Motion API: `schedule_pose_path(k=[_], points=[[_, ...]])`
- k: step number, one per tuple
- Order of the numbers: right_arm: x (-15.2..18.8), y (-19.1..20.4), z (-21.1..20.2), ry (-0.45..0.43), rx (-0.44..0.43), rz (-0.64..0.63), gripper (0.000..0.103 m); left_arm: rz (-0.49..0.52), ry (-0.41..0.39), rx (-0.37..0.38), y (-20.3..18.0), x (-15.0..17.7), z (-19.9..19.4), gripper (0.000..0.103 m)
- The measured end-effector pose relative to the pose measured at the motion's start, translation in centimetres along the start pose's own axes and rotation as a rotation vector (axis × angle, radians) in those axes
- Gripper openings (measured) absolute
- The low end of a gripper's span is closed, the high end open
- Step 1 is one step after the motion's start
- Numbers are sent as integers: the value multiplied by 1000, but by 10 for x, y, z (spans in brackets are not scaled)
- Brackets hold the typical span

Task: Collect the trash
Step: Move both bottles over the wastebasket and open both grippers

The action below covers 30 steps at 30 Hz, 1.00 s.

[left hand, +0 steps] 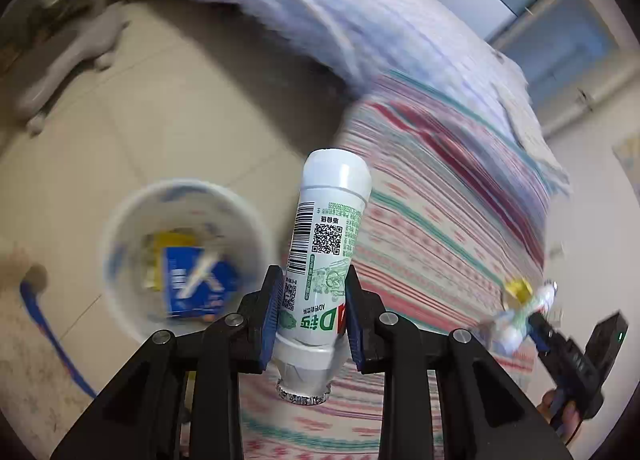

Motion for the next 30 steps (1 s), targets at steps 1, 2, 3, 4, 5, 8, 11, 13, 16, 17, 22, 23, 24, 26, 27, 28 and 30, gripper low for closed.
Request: schedule_pose_path(k=[1,2,3,4,5,8,11,13,16,17,22,23,24,26,27,28,30], points=[[3,7,7,11,-6,-17,41,-31,-5,-14,19,-4,-1,31],[7,16,13,21,-15,-34,41,-51,-9,-27,32,-7,-2,31],[10,23,18,30,-22,-47,41,-69,-11,-46,47,-10,-1,31],[14,31,25,42,-31,-65,41,-81,-11,-71,60,-10,1,31],[17,37,31,53,-38,-78,41,-83,-4,-88,69,-10,4,31],[30,62,53,95,-65,-128,41,-87,39,-116,83,-5,19,31],[46,86,78,142,-86,-186,41,-69,84,-145,85,3,37,31],[58,103,95,174,-101,-229,41,-69,117,-140,84,7,47,31],[74,122,116,219,-123,-268,41,-82,136,-147,90,8,56,31],[80,128,122,233,-130,-280,41,-86,138,-163,93,8,59,32],[104,153,148,291,-161,-331,41,-80,195,-231,105,15,81,32],[107,156,153,298,-163,-340,41,-83,201,-243,108,15,82,32],[111,161,158,306,-166,-351,41,-91,206,-256,112,16,84,33],[116,169,165,315,-170,-366,41,-103,204,-254,115,16,82,34],[120,175,171,324,-179,-371,41,-111,199,-249,117,15,79,34],[123,180,175,329,-184,-372,41,-123,188,-244,118,13,75,34],[130,191,185,345,-195,-379,41,-153,167,-229,122,8,67,34]])
Point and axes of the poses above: each gripper's, at about its wrist camera, not at the fingertips, and z roughly the way its jaws point, y to its left, x to its underside, the point moved 10 cm from there along z, roughly the way its jaws point, and after that the axes turned 10 degrees about -x, right-handed, at the moved point
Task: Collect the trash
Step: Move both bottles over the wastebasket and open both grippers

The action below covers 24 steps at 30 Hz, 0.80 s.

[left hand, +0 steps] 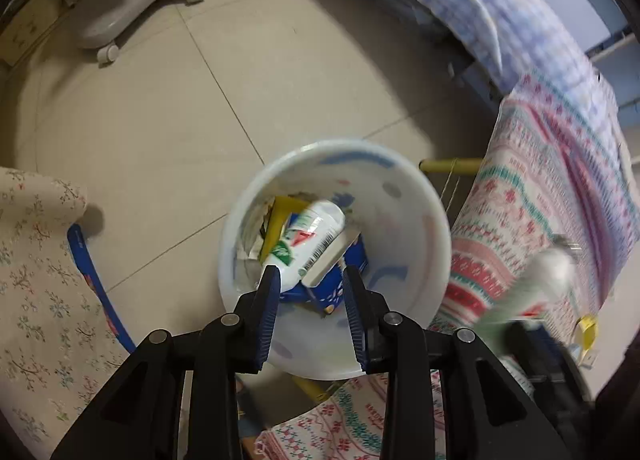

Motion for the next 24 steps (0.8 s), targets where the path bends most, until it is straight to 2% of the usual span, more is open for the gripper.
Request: schedule_pose_path(k=[5,9,13,16,24], points=[[2,33,40,66,5,-104,41,-80,-18,35,7,-9,-12,35],[5,51,69,119,48,-216,41,-96,-36,38,12,-13,-18,35],[4,48,89,158,93,-210,45,-100,-48,55,8,-14,-24,35],[4,45,92,150,101,-193,55,-82,-60,49,2,-14,-28,35],[6,22,64,136,108,-156,56,-28,-73,69,-23,-8,-36,34]])
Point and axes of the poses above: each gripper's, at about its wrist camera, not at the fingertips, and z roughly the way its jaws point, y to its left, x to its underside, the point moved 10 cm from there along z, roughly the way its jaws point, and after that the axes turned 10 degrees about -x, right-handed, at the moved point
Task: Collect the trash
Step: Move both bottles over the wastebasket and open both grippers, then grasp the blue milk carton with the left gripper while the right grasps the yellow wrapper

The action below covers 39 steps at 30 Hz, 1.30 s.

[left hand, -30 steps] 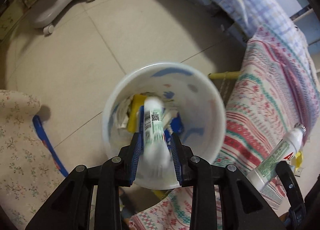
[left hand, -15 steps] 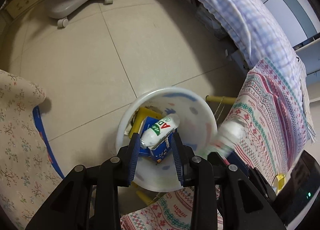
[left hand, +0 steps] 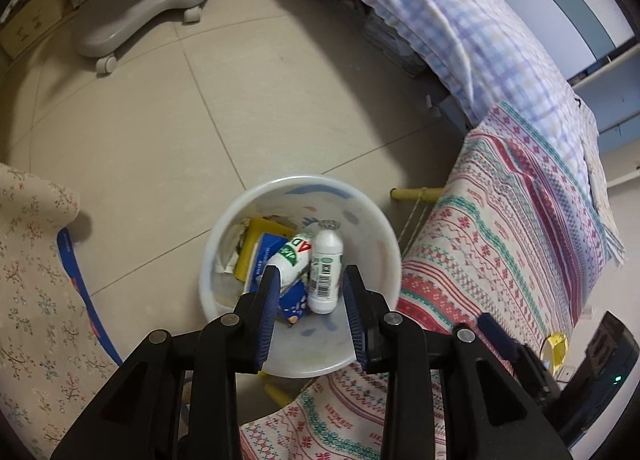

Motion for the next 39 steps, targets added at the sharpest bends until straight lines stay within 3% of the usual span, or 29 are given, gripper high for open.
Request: schedule_pose_path(k=[7,13,16,21,28,30,35,39], points=[[5,-47,-63,-48,47,37,56,104,-35,42,-58,14,-13,34],[7,-108,-134,-117,122,116,56,291,-58,71,-143,50,-18,35],[11,-141,-173,-158,161,145,61,407,-64,94,-191,78,-20,35],[30,-212,-241,-247,244,243,63,592,-91,135,-261,128,-25,53],[55,-298,-318,-277,476,215,68,835,-135,187,-343,200,-33,63],[66,-317,-330,-273,495,234,69,899,-157,180,-360,218,-32,69],[94,-357,-339,-231,532,298,69,1074,-211,130,-398,257,-22,69],[108,-369,-339,-201,536,297,69,1113,-208,117,-415,273,-12,69]])
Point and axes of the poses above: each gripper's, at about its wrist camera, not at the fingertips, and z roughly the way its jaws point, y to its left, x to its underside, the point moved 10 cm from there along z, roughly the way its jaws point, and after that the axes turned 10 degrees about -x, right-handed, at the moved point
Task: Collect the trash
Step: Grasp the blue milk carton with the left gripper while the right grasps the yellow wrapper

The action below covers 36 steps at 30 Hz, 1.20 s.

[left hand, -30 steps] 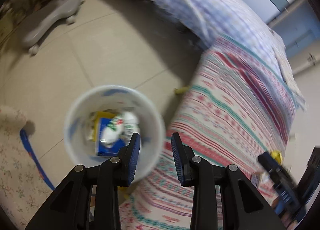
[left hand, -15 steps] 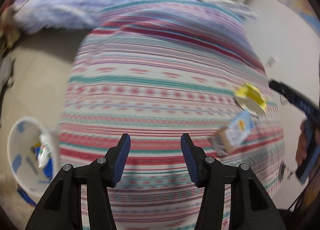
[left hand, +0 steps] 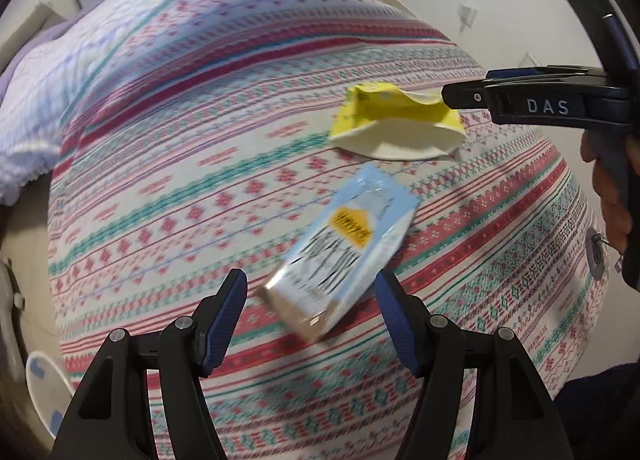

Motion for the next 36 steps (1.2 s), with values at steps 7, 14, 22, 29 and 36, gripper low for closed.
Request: schedule_pose_path(k=[7,14,22,29,36], points=[[16,-19,0,24,21,-21,69,69,9,-74,-25,-13,25,75],[21,-46,-5,23,33,1,69,70,53,-89,-28,-14,48,76],[21,-54,-4,27,33,-8,69,24,80,-59,-24,-18,60,68],[23,-55,-1,34,35,-12,69,6,84,-51,-15,-17,63,64],[26,-56,8,56,49,-22,70,-82,78,-56,11,-17,52,63]])
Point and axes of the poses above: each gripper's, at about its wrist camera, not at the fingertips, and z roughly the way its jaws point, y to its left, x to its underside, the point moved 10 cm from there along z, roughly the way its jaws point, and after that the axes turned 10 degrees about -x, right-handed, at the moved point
